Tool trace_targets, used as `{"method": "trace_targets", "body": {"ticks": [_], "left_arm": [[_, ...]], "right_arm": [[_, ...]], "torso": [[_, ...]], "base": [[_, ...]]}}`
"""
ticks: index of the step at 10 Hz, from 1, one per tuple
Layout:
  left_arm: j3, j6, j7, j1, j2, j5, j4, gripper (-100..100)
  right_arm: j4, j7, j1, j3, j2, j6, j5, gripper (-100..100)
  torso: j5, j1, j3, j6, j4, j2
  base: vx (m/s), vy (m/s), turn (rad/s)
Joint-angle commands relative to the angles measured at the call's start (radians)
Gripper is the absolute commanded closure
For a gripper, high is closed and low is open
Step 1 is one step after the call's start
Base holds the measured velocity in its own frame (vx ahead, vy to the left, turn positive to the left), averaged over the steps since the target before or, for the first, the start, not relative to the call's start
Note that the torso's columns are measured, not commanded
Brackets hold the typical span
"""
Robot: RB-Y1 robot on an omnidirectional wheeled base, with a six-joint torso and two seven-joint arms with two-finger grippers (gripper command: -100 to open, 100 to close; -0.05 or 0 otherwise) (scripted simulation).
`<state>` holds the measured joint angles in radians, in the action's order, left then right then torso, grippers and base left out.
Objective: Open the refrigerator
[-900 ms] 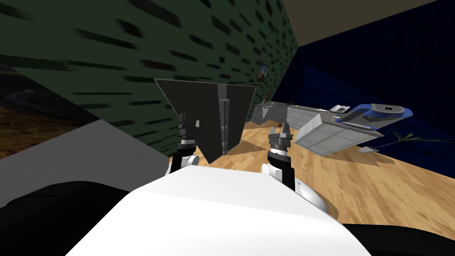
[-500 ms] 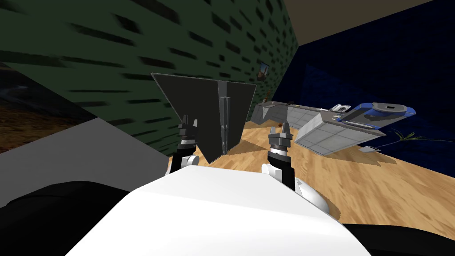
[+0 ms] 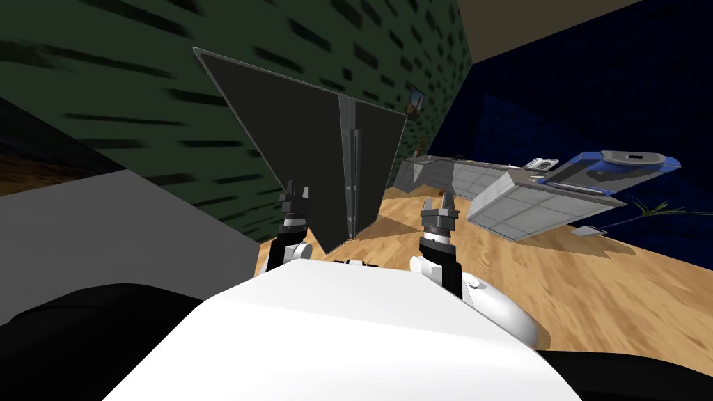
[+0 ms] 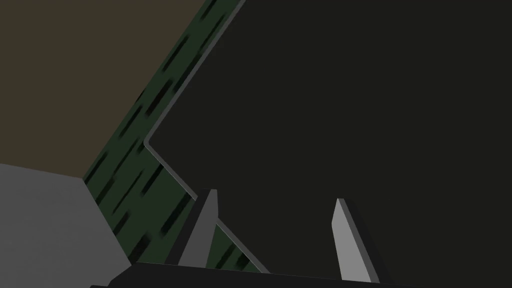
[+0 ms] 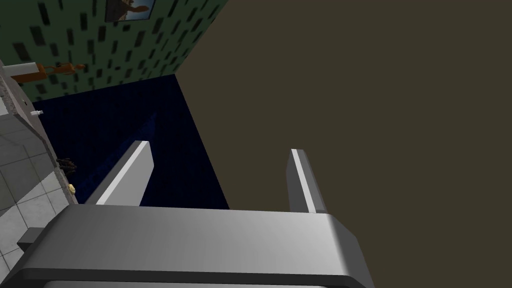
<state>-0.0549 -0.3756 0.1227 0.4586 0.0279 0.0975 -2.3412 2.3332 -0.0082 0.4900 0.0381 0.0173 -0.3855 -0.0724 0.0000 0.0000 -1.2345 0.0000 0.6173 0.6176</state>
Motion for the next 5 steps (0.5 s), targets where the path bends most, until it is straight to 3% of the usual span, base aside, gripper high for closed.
{"method": "trace_targets", "body": {"ticks": [1,2,5], "left_arm": [[-0.001,0.026,0.009,-0.008,0.043,0.010,-0.009,-100],[-0.002,0.042,0.014,-0.012,0.058,0.016,-0.014,-100],[-0.005,0.110,0.035,-0.033,0.086,0.042,-0.027,-100]], "right_arm": [[0.000,0.000,0.000,0.000,0.000,0.000,0.000,0],[0.000,0.000,0.000,0.000,0.000,0.000,0.000,0],[0.000,0.000,0.000,0.000,0.000,0.000,0.000,0]], "torso": [[0.000,0.000,-0.148,0.000,0.074,0.074],[0.000,-0.001,-0.217,0.000,0.107,0.106],[0.000,0.000,-0.242,0.000,0.120,0.119]], "base": [[0.032,-0.020,0.114],[0.044,-0.040,0.133],[0.057,-0.043,0.125]]}}
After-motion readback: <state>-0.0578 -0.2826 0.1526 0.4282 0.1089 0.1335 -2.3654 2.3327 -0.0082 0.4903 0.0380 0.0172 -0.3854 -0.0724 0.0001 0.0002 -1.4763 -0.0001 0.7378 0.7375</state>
